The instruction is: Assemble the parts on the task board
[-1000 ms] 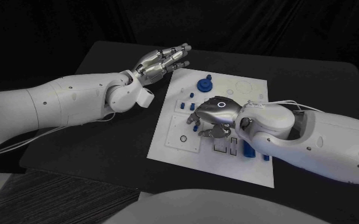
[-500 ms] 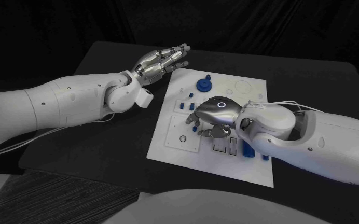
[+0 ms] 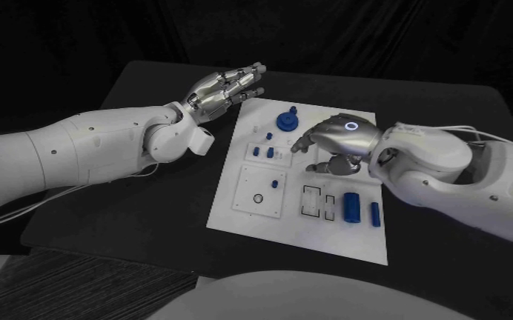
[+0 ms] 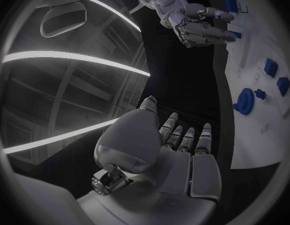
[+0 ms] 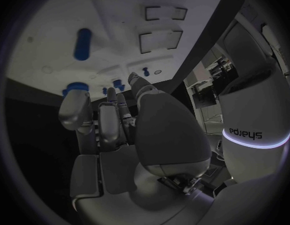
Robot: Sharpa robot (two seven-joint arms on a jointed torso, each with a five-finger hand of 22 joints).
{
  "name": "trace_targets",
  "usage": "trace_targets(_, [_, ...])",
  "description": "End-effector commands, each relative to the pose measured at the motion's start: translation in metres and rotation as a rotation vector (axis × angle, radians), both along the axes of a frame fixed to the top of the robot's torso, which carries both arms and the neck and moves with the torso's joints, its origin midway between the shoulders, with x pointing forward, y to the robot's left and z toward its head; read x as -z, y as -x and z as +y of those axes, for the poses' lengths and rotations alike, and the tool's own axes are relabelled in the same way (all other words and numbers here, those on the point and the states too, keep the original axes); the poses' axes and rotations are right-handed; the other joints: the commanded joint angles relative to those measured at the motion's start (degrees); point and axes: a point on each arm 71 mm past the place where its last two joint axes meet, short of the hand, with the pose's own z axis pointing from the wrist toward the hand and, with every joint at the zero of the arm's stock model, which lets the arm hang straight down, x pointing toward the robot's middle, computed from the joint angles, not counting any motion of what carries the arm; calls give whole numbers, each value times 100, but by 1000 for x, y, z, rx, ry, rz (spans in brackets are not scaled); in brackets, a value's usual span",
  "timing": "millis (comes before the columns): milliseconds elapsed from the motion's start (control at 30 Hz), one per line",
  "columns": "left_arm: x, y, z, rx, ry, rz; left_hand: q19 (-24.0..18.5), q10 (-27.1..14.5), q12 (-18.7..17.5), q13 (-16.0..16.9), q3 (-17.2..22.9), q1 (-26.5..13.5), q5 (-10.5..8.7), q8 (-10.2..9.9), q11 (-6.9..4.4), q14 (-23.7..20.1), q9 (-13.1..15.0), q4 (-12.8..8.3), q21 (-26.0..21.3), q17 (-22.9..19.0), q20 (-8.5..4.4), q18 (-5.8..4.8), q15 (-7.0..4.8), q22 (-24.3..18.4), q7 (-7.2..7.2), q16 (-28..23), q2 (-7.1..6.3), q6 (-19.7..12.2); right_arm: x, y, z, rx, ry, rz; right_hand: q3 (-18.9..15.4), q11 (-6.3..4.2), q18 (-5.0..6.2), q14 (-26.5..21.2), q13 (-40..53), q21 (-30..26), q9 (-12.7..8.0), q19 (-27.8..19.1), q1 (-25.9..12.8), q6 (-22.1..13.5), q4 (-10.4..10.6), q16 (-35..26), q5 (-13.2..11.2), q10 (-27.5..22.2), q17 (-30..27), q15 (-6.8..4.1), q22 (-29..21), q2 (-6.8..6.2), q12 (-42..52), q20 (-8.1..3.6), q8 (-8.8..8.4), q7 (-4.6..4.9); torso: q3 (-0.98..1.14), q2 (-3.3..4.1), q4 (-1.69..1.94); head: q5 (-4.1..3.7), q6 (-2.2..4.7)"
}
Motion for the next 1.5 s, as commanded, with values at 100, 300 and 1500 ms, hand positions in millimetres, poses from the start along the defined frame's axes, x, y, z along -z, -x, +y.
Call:
trace_targets(100, [0,0,1,-1,13,-4,17,13,28,9,28,48,38,22,31,-2,9,-17,14,-10,29,59,27,-27,5,-13,28,32,-17,-18,-36,161,-64,-15,-120,64,-66,98,-299,184,-32,99,3,133,27,38,-35,-396,72,21,845,28,-373,7,64,-22,-5,-13,21,-38,-1])
trace_targets(300, [0,-1,0,-4,14,-7,-8,10,27,8,23,57,38,18,7,-7,3,-25,-1,-12,109,42,31,-82,-16,-17,27,-4,-19,-27,-64,252,-43,-6,-240,148,-37,55,-649,41,-75,47,106,315,178,-100,-129,-513,-115,88,806,-8,-695,67,99,-40,-4,-22,18,-14,-1])
trace_targets(1500, [4,3,3,-6,10,8,-17,9,29,8,43,86,67,49,-8,-9,16,-37,-6,-13,190,43,39,-103,-33,-19,77,81,25,-29,-67,264,58,122,-422,30,27,-113,-896,-366,-251,-112,526,199,598,-355,-419,110,-445,15,720,-128,-638,17,-41,-191,13,-172,-26,48,-1])
